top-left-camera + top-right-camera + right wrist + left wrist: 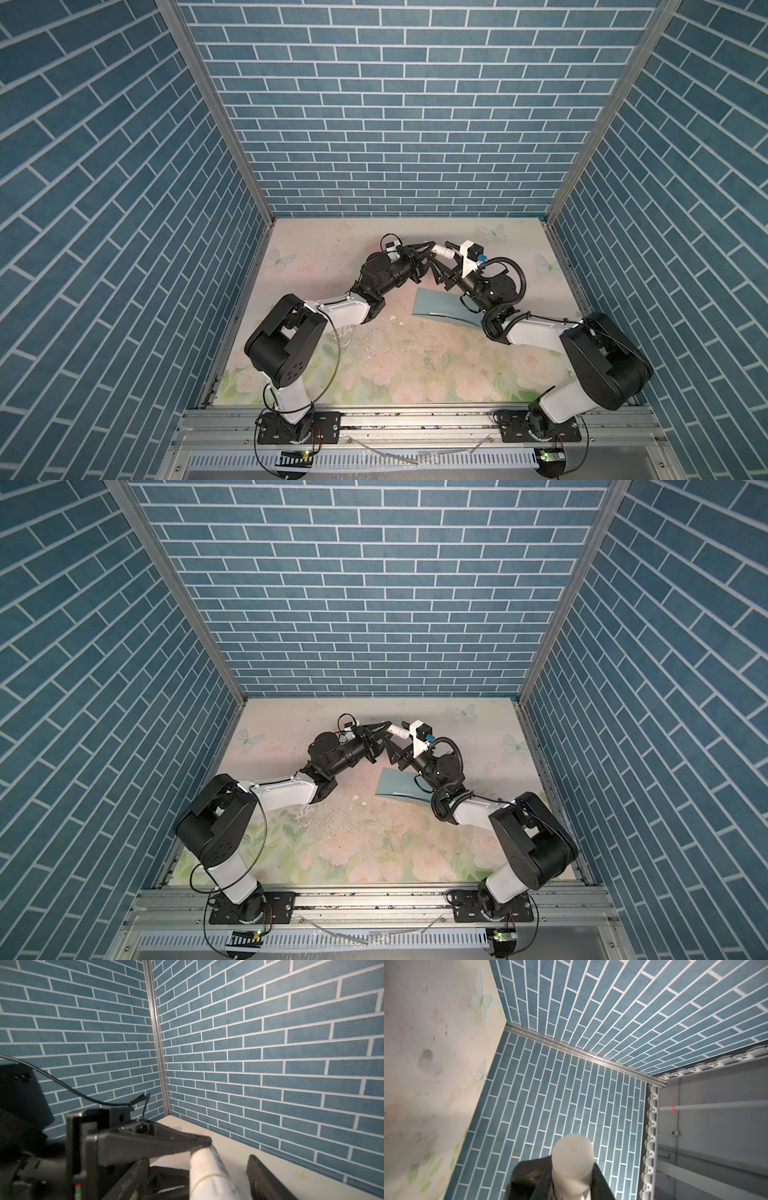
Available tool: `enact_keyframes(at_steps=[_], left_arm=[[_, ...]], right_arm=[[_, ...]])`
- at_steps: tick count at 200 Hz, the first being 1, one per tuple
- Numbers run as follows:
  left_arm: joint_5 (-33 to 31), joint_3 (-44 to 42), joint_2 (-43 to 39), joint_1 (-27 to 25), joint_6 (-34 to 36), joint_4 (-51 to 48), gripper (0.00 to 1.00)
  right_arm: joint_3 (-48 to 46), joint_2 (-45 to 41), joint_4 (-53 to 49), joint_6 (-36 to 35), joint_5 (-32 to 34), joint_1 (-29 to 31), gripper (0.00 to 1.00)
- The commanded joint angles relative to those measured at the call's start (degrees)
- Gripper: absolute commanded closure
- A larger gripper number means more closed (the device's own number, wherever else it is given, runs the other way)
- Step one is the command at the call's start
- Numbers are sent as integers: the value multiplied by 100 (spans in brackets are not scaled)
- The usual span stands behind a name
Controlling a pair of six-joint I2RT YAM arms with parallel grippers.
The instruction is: Place the letter into the envelope and seal it
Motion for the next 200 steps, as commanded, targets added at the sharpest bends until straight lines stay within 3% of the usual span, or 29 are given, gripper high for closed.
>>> enact_keyframes(at_steps=[1,41,81,107,135,170,200], left_arm=[[233,73,-141,145,1060,-586,100],[282,25,-404,336,2672,-1680,100],[-218,258,-954,364,5189,-3702,100],[-641,258,-1336,364,6484,-4464,100],[-946,96,-1749,355,7622,-4828,100],[-1161,-336,-2229,351,8700,-4632,100],[-1221,-735,-2498,351,9373,-4215,100]], right_arm=[[-136,-773,-870,-23,80,44,20],[-62,-2146,-4020,13,525,44,19],[209,-2983,-6867,417,1176,36,17],[263,-3256,-8069,1512,1697,7,14],[447,-3255,-8943,2286,1648,-42,15],[1043,-2716,-10087,4066,1872,-28,17],[1089,-2356,-10078,5464,1929,252,19]])
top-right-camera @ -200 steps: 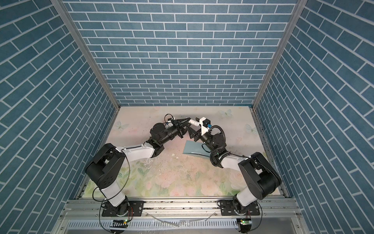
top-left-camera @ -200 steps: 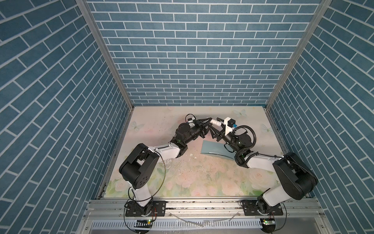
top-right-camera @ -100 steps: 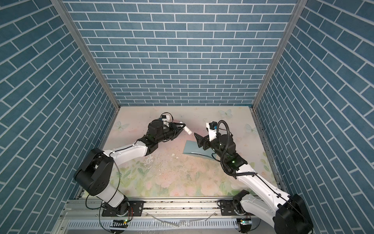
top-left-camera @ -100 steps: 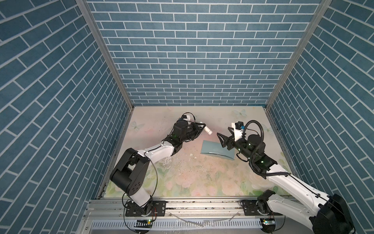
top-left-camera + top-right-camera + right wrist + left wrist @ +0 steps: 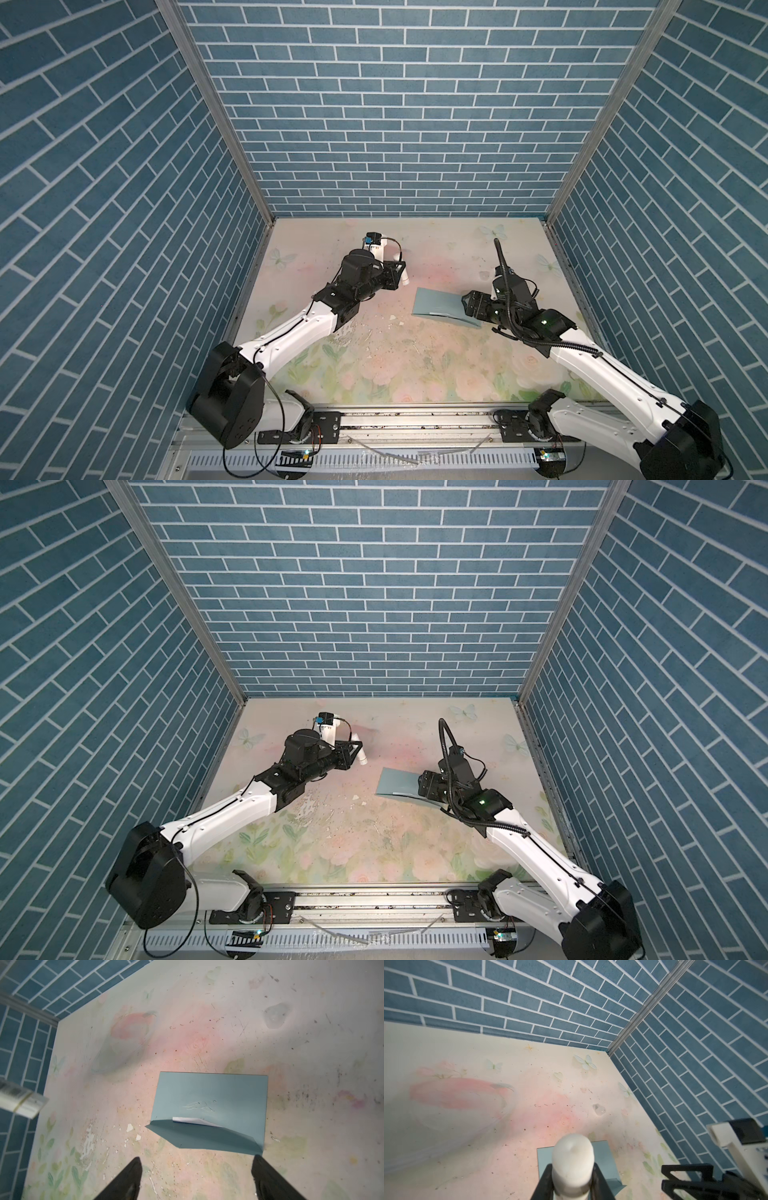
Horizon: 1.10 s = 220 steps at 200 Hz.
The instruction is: Place the letter into the envelope and seal it
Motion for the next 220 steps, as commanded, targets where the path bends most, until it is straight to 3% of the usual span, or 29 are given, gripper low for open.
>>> enact_keyframes(at_steps=[1,33,61,114,172,220], left_arm=[[-161,-293,-181,8,1024,268,100],[-151,-543,-323,5,1247,551,100],[-61,-603,-308,10,1218,637,100],[14,-733,-407,10,1233,686,100],[-42,-784,-461,1,1257,663,100],[-65,-784,-468,10,1282,624,100]], right_arm=[[174,257,-548,1821,213,234,19],[371,771,-656,3321,375,559,24],[888,1375,-1034,3932,512,759,25],[1083,2145,-638,4570,317,866,32],[1116,2528,-662,4686,217,890,34],[1034,2798,-320,4661,179,880,56]])
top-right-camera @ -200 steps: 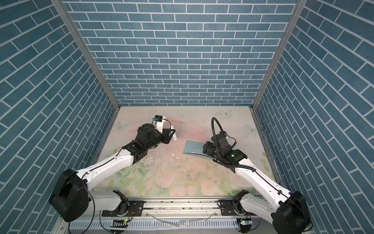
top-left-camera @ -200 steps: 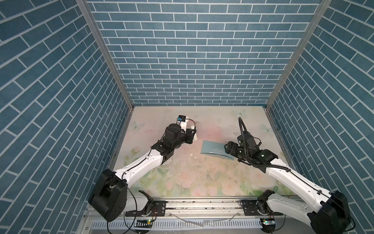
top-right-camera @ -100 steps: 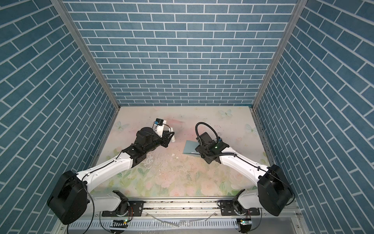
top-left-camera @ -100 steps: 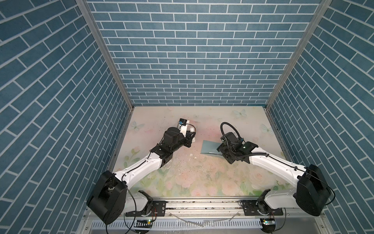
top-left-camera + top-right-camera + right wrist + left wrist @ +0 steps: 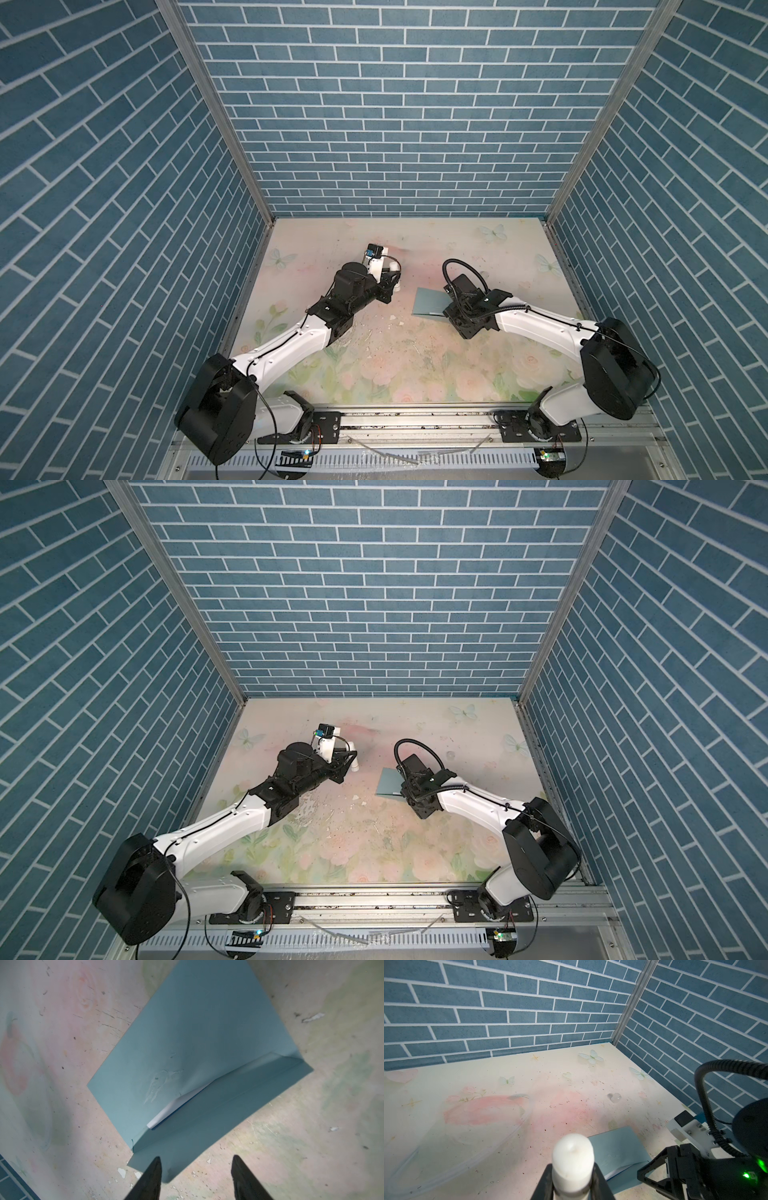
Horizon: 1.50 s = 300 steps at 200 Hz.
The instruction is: Place the letter into the envelope and seal it
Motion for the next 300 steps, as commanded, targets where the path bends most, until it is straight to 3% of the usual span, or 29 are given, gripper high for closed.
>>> enact_keyframes(at_steps=[1,51,96,118,180,216,256,300], left_arm=[[-21,-67,-100,10,100,70,100],[-46,-67,-161,5,135,-23,100],[-57,-63,-188,3,168,-74,100],[-33,-58,-209,6,206,-85,100],[194,-175,-258,9,323,80,100],[372,-380,-229,-3,381,470,100],[539,-452,-166,1,386,662,100],[610,-554,-51,-8,378,864,100]], right_arm=[[151,123,141,259,-6,26,57],[152,360,282,-28,-159,26,87],[117,358,392,-472,-310,28,100],[132,254,440,-1190,-312,3,100],[383,83,271,-4257,-1077,-637,100],[786,322,-10,-5355,-1879,-1053,100],[1578,1013,-884,-6378,-2015,-1218,100],[2042,1453,-1145,-6964,-2176,-1385,100]])
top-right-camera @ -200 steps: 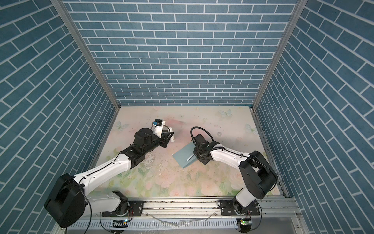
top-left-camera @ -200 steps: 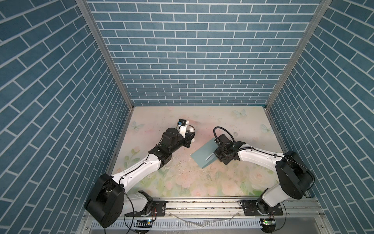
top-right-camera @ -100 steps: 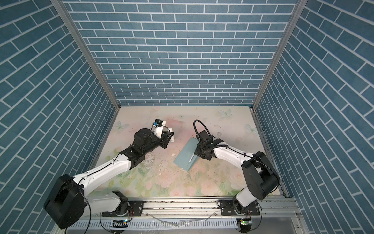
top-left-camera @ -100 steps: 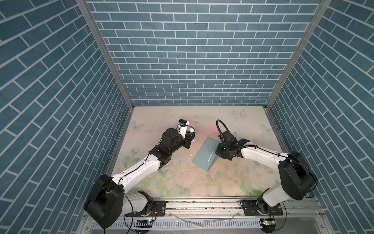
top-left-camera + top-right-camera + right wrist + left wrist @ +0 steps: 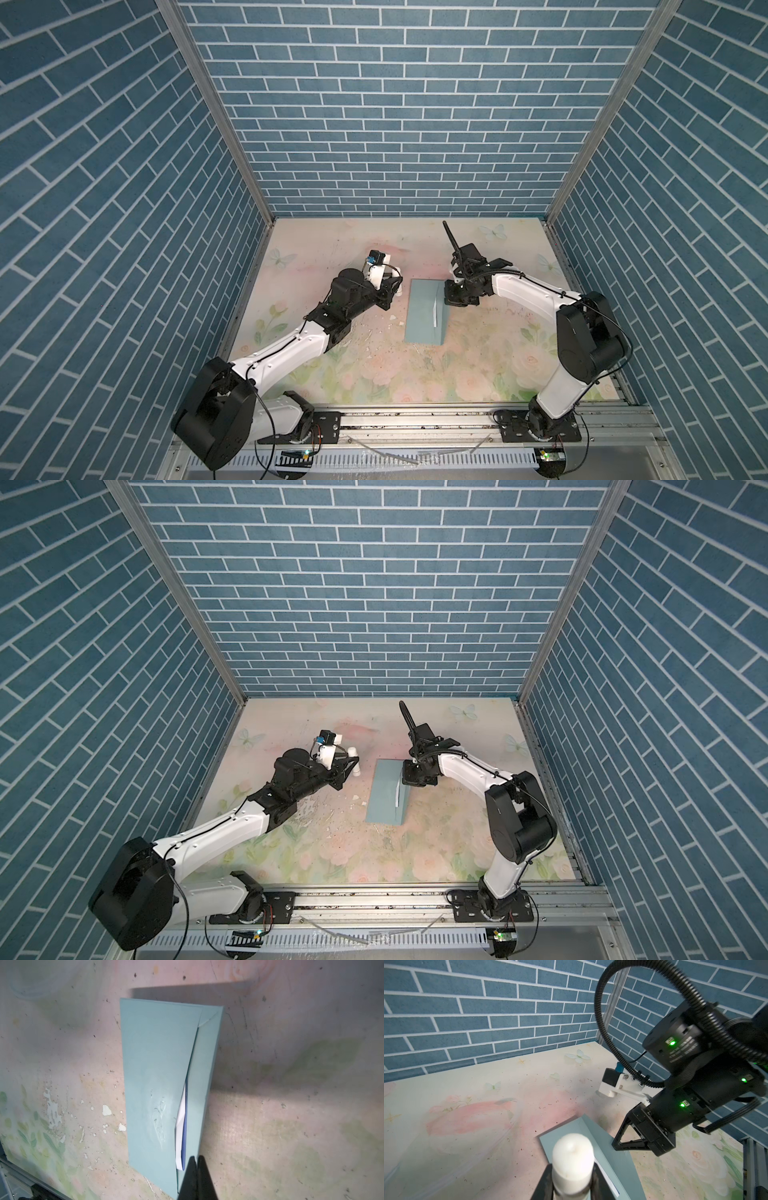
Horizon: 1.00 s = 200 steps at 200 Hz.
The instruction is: Place the letter into the envelope and seal it
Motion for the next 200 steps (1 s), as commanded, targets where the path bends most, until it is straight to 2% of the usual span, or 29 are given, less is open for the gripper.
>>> enact_keyframes(at_steps=[1,17,52,80,101,114,125,159,186,200], left_arm=[[119,-119,90,-3,52,318,100],[165,-185,181,-8,17,493,100],[282,-261,403,-3,-64,851,100],[294,-271,614,-54,-56,1025,100],[304,-264,795,-147,-34,1193,100],[283,-256,943,-208,-21,1274,100],[278,-246,1071,-262,-26,1341,100],[172,-236,1374,-405,-9,1450,100],[140,-214,1612,-468,-94,1516,100],[117,-210,1707,-508,-134,1589,100]], right_arm=[[389,181,-483,-734,-202,-109,100],[552,322,-529,-925,-342,-150,100],[593,153,-60,-884,-841,-270,62],[132,-494,811,-532,-926,-348,47],[-551,-1107,1629,-136,-732,-425,27],[-999,-1427,2068,157,-527,-492,21],[-1315,-1656,2247,368,-315,-546,22],[-2027,-2139,2466,711,-13,-700,34],[-2401,-2376,2511,941,273,-717,55],[-2473,-2357,2485,988,247,-723,62]])
